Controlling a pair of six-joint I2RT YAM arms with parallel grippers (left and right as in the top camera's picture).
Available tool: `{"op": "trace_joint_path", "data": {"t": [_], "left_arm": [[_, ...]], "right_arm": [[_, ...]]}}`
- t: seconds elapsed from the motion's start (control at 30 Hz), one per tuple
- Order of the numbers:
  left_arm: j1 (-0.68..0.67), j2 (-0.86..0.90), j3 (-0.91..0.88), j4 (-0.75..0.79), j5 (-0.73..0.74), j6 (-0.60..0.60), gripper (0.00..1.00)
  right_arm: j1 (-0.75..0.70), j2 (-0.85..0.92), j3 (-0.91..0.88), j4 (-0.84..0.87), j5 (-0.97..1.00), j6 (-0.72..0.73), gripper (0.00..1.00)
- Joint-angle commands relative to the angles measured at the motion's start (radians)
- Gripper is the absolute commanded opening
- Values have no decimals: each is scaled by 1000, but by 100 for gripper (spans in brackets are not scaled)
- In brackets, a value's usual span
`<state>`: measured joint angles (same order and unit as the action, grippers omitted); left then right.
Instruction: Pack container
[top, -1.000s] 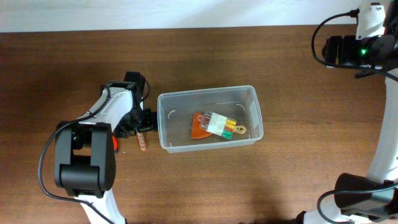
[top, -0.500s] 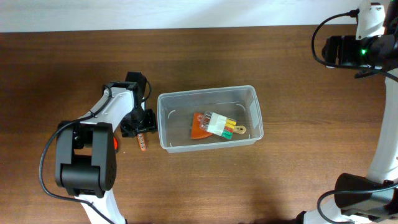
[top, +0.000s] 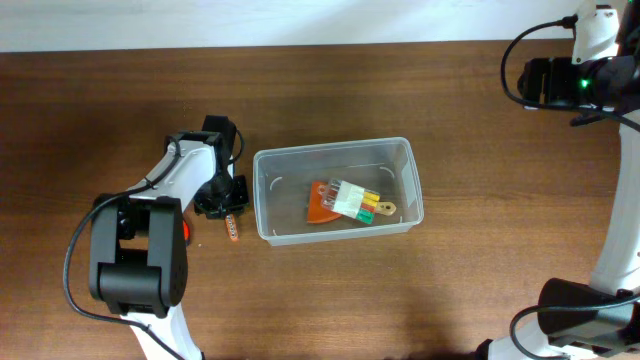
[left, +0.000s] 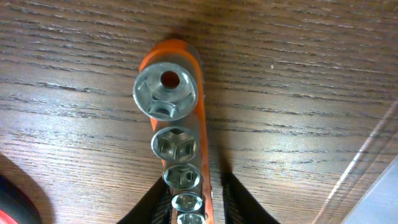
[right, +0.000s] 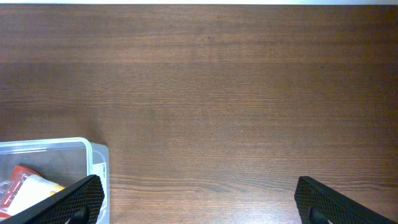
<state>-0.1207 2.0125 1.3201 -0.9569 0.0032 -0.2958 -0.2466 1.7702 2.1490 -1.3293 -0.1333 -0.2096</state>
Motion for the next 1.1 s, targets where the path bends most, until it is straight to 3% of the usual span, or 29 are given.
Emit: {"op": "trace_joint_path", "data": {"t": [0.0,0.43,0.63,0.8,0.97,1.07], "left_arm": [[1,35,-13,0,-22,1,24],[1,35,-13,0,-26,1,14],[1,35,-13,4,-26,1,2],[1,33,-5,-7,-49,1,2],[8,-37,127,-120,-196,1,2],[21,-126,275,-200,-204,1,2]], "right_arm": [[-2,2,-4,-4,-14,5,99],[-2,2,-4,-3,-14,5,99],[-2,2,-4,-3,-14,5,99],[-2,2,-4,-3,-13,5,99],[-2,2,-4,-2,-13,5,99],[-2,2,-4,-2,-13,5,99]]}}
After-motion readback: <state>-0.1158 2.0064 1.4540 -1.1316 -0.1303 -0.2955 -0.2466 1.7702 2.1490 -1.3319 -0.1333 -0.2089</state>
